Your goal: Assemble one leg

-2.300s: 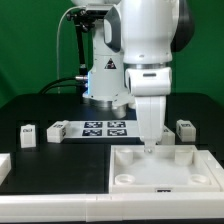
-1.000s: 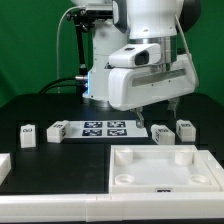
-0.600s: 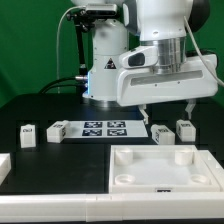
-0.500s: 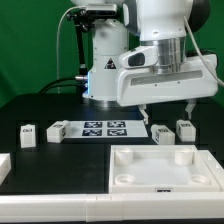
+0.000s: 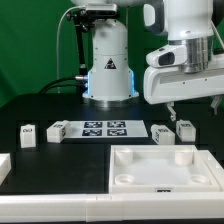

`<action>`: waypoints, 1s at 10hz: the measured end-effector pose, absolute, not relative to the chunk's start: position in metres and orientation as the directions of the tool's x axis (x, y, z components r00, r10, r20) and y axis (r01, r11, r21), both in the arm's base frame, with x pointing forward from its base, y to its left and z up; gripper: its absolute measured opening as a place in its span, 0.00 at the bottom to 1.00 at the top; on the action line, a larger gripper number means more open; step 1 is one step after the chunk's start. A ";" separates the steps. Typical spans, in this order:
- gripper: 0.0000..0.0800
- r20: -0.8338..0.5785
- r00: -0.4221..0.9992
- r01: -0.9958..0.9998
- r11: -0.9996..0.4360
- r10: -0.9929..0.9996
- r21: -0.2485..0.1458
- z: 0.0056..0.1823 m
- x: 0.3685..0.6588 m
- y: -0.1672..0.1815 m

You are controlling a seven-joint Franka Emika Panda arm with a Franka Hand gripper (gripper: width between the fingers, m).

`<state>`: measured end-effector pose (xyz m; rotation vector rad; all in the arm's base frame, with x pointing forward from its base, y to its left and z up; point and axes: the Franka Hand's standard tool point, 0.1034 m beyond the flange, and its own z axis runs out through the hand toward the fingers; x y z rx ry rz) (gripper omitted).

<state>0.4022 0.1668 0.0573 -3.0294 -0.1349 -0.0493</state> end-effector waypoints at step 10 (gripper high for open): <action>0.81 -0.602 0.790 0.084 -0.993 0.117 -0.082 0.053 0.390 0.162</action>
Offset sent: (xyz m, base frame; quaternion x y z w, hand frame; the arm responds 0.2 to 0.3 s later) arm 0.0000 0.0000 0.0000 0.0000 -0.1790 0.0000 0.9838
